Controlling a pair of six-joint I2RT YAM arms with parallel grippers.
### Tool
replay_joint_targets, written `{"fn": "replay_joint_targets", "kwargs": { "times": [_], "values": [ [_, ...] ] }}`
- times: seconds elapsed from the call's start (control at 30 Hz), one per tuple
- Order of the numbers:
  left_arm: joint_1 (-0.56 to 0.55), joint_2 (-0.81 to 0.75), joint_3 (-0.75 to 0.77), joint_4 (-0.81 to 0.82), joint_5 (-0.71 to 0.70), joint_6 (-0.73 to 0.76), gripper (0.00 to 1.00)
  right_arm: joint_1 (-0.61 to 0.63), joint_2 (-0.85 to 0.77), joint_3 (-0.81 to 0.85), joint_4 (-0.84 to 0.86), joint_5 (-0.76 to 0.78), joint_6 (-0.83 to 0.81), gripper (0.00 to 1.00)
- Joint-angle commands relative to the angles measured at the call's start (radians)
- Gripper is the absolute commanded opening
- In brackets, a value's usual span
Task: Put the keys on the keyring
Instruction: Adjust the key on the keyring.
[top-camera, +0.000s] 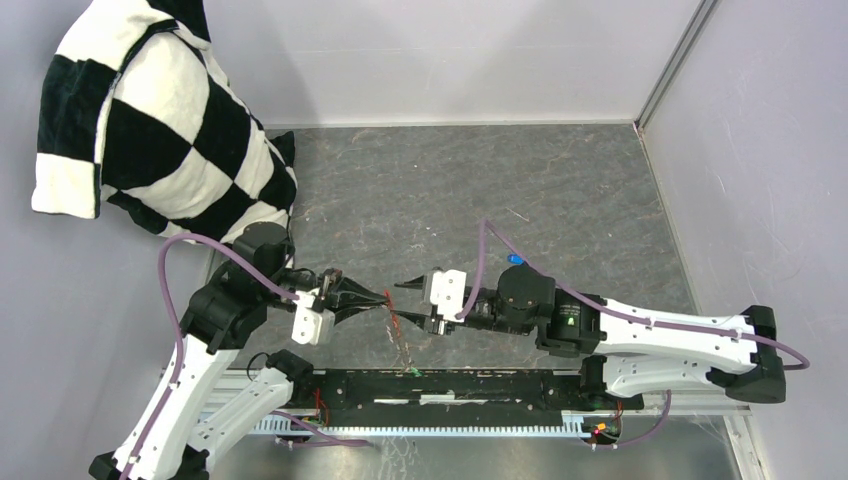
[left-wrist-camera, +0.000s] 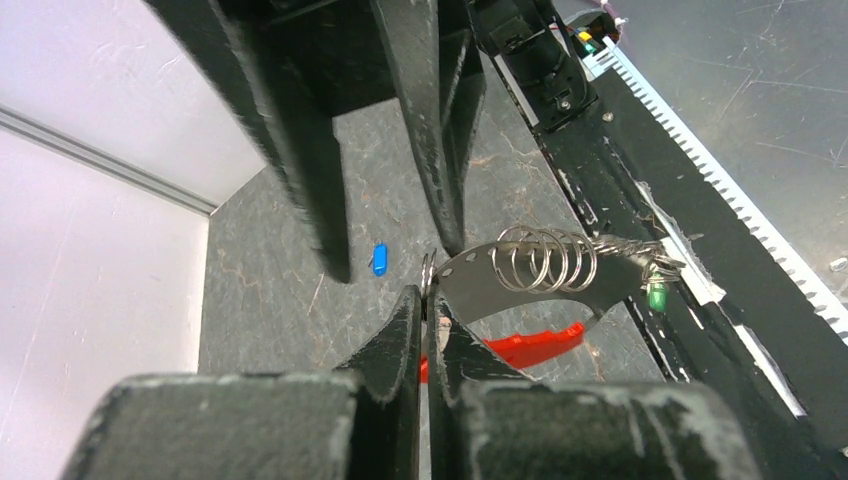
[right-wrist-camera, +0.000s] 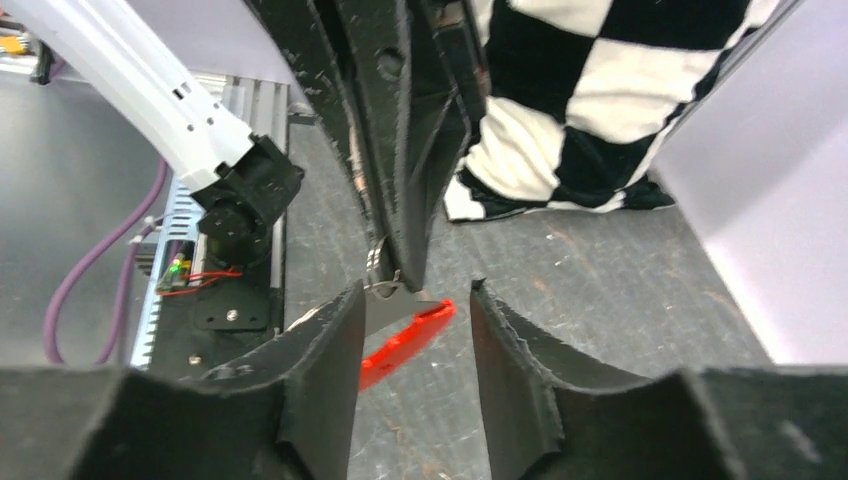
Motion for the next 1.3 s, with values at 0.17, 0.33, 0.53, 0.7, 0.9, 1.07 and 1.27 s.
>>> {"fn": "replay_joint_targets", "kwargs": {
  "times": [0.17,0.33,0.53,0.7,0.9,1.07,1.27],
  "values": [
    [-0.002,0.002,0.013,0.016,0.008,-0.049,0.02,0.003,-0.039,0.085,0.012,-0.031,-0.016,0.49],
    [-0.002,0.002,0.017,0.016,0.008,-0.051,0.02,0.003,0.017,0.127,-0.031,-0.083,-0.014,0.45],
    [-0.002,-0.001,0.018,0.016,0.000,-0.059,0.02,0.003,0.050,0.148,-0.070,-0.091,-0.010,0.45],
    [-0.002,0.001,0.018,0.017,0.003,-0.059,0.02,0.003,0.060,0.158,-0.106,-0.073,-0.013,0.42],
    [-0.003,0.000,0.016,0.016,0.012,-0.056,0.02,0.003,0.050,0.142,-0.066,-0.048,-0.018,0.07],
    [-0.002,-0.014,-0.002,0.016,0.006,-0.044,0.09,0.003,0.043,0.123,-0.052,-0.027,-0.010,0.01],
    [-0.002,-0.048,0.001,0.016,-0.078,-0.106,0.39,0.003,-0.002,0.070,-0.018,0.024,0.000,0.01]
  ]
}}
